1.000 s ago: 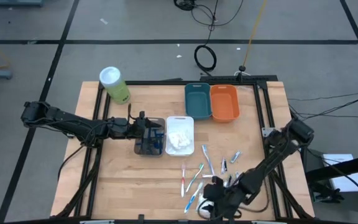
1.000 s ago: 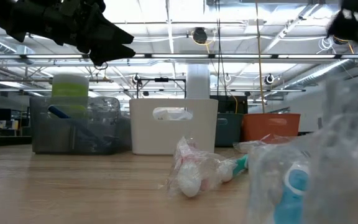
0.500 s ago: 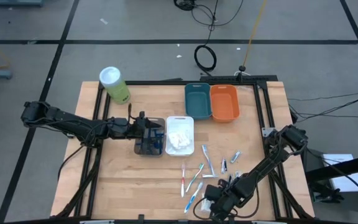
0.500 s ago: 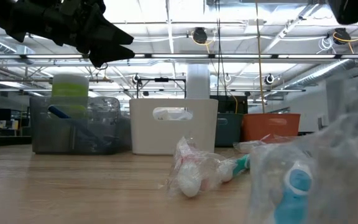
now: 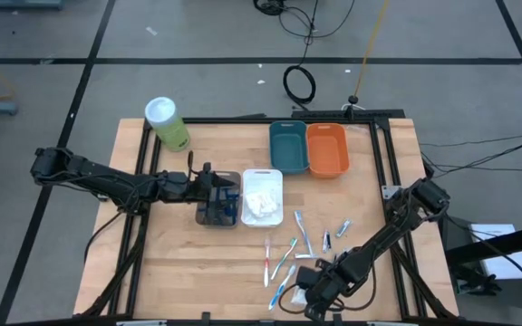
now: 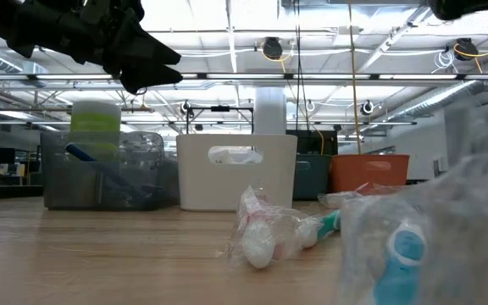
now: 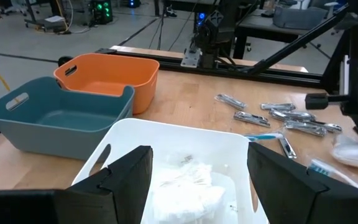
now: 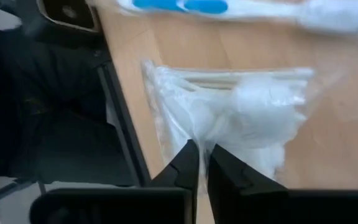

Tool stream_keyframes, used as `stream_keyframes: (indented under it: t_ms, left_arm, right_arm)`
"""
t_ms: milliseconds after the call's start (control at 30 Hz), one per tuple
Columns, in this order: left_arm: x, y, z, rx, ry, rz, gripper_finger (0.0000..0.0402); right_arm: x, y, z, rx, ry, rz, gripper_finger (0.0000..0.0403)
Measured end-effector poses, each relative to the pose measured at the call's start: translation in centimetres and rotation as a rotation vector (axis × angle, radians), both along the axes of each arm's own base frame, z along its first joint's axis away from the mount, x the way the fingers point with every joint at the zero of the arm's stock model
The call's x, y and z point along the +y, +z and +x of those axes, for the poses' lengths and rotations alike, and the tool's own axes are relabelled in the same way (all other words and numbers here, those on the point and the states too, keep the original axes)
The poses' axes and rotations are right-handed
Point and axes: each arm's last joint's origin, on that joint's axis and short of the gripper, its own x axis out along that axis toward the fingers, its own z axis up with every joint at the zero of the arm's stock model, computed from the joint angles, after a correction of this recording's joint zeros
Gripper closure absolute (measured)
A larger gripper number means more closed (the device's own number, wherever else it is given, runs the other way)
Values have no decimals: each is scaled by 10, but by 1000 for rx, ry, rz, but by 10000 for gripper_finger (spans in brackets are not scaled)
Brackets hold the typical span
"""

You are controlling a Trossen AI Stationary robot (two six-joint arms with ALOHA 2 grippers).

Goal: Pick & Place Travel size toiletries
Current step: Put the cotton pack into the white bin

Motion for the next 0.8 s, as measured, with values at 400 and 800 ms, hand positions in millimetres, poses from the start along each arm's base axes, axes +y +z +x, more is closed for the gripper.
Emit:
stream_keyframes:
  t_ms: [400,800]
  left_arm:
    - [0,-3,-1,30,-1,8,142]
    - [0,-5,-1,53,-1,9,142]
  right_arm:
    - [-33,76,-1,-331,44,-56,401]
    - [-141,110,42,-566,62,-473,402]
